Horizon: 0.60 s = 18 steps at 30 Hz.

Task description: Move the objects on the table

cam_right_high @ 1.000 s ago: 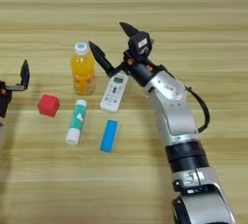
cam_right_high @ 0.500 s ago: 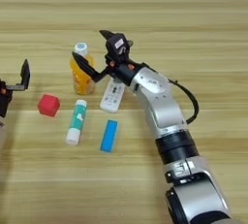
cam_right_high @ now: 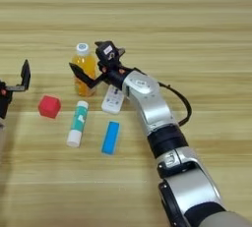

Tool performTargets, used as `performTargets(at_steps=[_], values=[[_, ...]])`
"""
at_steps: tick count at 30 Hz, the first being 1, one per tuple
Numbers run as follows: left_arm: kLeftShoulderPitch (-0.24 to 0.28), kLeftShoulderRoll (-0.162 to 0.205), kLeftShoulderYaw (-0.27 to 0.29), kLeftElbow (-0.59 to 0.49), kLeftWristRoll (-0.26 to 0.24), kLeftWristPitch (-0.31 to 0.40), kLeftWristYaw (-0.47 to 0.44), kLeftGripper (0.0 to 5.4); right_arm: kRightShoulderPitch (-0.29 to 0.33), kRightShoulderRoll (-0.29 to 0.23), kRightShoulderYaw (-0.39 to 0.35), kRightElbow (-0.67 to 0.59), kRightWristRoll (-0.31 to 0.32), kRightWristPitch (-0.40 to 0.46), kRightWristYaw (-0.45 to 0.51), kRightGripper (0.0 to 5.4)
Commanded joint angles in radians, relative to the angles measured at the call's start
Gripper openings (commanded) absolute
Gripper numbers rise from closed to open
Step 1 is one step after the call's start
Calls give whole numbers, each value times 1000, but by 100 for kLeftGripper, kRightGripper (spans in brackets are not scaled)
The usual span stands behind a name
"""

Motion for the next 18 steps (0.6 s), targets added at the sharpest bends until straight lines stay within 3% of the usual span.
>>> performTargets(at_steps=[1,6,18], values=[[5,-1,-3,-10,5,0,1,540,-45,16,3,75,-29,-29,-10,537],[5,-1,-3,-10,5,-1,1,540,-65,28,-3,140,-44,-57,-10,537],[4,-2,-3,-8,5,-2,1,540,-83,40,-14,205,-60,-99,-11,404]])
